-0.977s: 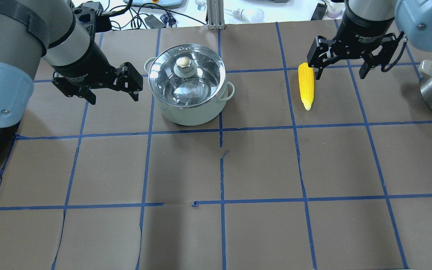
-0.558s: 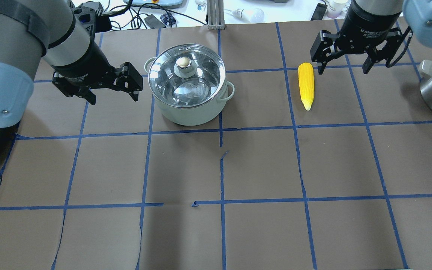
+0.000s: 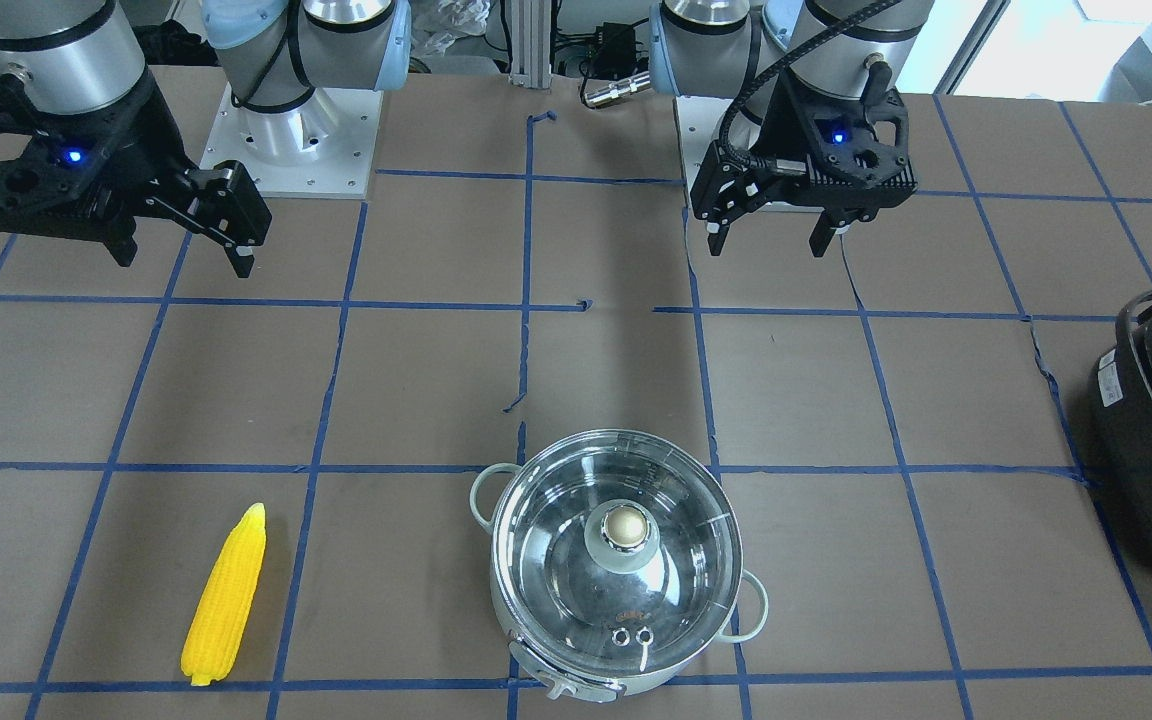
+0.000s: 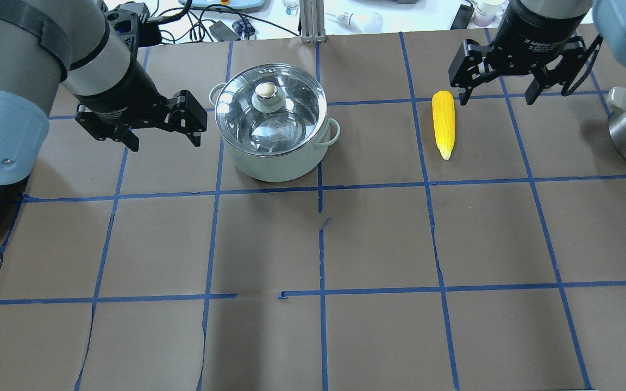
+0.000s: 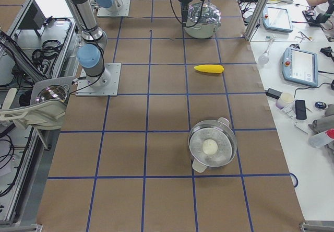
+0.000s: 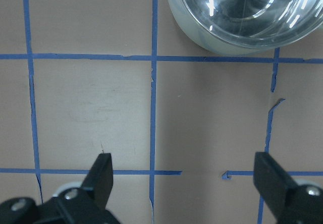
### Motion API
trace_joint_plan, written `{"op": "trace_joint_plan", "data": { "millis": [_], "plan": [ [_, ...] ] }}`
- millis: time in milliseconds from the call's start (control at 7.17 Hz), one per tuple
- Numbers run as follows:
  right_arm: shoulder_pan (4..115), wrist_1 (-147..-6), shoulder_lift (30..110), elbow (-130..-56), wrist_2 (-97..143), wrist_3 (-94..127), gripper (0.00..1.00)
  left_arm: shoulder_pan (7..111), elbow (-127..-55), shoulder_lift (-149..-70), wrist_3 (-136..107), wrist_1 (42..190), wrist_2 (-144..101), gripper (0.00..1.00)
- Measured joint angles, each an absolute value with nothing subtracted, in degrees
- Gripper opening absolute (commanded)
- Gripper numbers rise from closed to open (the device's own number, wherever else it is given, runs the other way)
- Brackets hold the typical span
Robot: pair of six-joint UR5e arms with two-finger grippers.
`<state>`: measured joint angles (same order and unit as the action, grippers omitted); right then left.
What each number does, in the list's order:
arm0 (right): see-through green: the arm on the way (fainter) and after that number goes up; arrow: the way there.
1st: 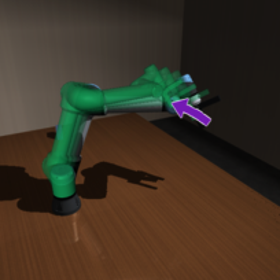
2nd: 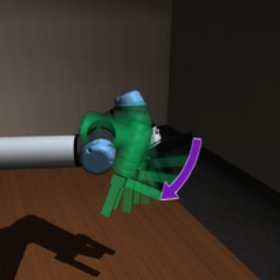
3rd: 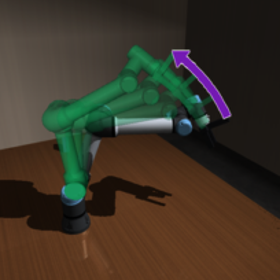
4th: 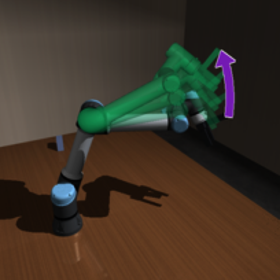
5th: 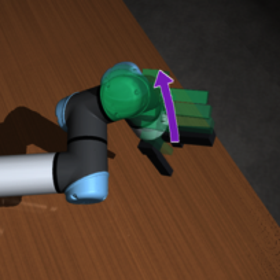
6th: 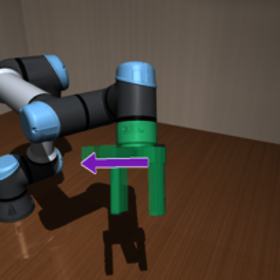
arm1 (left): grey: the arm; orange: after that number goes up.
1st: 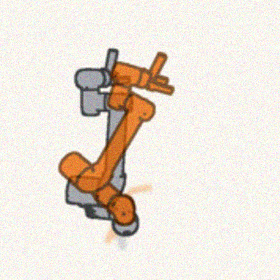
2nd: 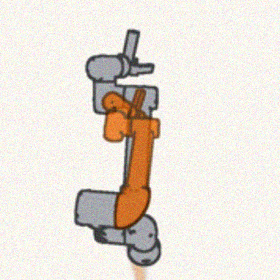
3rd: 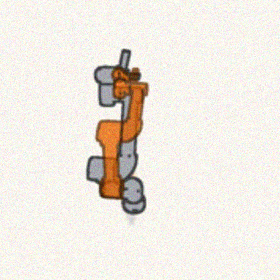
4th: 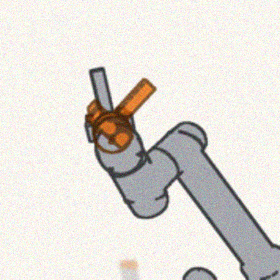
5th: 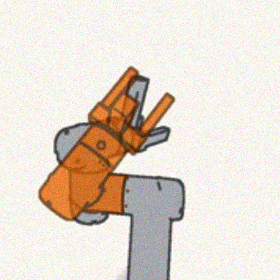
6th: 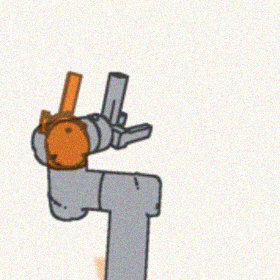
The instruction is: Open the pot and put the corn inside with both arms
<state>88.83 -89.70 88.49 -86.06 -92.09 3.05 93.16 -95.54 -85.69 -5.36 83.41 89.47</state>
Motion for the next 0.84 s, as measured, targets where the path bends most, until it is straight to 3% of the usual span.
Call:
{"op": "trace_joint_plan", "data": {
  "millis": [837],
  "plan": [
    [89.3, -94.6, 85.9, -87.1, -92.2, 3.1, 1.00, 93.3, -95.3, -86.3, -3.9, 83.4, 89.2, 1.00]
  ]
}}
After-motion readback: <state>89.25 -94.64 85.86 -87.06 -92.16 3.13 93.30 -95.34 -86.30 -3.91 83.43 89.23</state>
